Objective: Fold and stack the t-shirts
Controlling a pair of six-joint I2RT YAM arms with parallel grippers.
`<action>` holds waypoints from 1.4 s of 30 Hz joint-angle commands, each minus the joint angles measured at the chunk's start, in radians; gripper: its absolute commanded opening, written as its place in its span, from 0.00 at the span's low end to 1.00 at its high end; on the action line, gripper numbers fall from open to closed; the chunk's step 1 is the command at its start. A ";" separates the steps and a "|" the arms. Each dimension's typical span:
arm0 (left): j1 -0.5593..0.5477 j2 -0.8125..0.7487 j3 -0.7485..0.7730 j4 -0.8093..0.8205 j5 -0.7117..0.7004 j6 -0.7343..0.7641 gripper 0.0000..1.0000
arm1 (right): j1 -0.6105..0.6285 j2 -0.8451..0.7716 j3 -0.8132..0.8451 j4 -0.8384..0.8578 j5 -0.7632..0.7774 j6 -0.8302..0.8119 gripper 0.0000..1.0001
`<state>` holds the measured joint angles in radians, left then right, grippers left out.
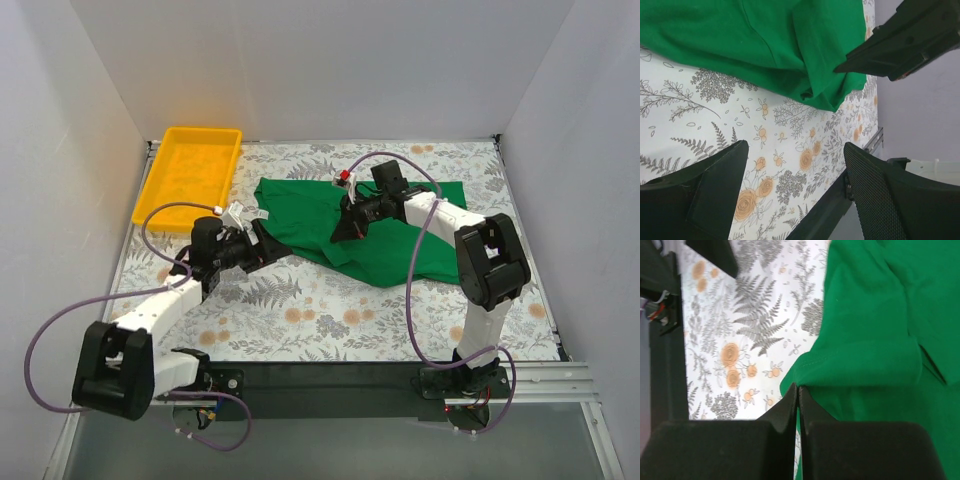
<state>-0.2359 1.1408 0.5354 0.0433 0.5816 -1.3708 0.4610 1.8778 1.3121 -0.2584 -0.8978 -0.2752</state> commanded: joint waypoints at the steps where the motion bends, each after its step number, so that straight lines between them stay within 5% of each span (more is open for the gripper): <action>1: -0.003 0.100 -0.003 0.202 0.073 -0.099 0.76 | 0.008 0.017 -0.001 0.016 -0.141 -0.021 0.01; 10: -0.019 0.296 0.064 0.356 0.112 -0.166 0.70 | 0.008 0.018 -0.017 0.008 -0.142 -0.036 0.01; 18: -0.019 0.154 0.020 0.235 0.084 -0.110 0.70 | 0.013 -0.020 -0.131 -0.007 -0.087 -0.062 0.01; 29: -0.019 -0.015 -0.043 0.073 0.044 -0.071 0.70 | 0.013 -0.117 -0.220 -0.073 0.071 -0.142 0.48; 42: -0.023 -0.019 -0.057 0.058 0.077 -0.071 0.70 | -0.130 -0.333 -0.240 -0.147 0.180 -0.278 0.60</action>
<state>-0.2523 1.1355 0.4831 0.1112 0.6415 -1.4582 0.3664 1.6279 1.0855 -0.3798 -0.7555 -0.4988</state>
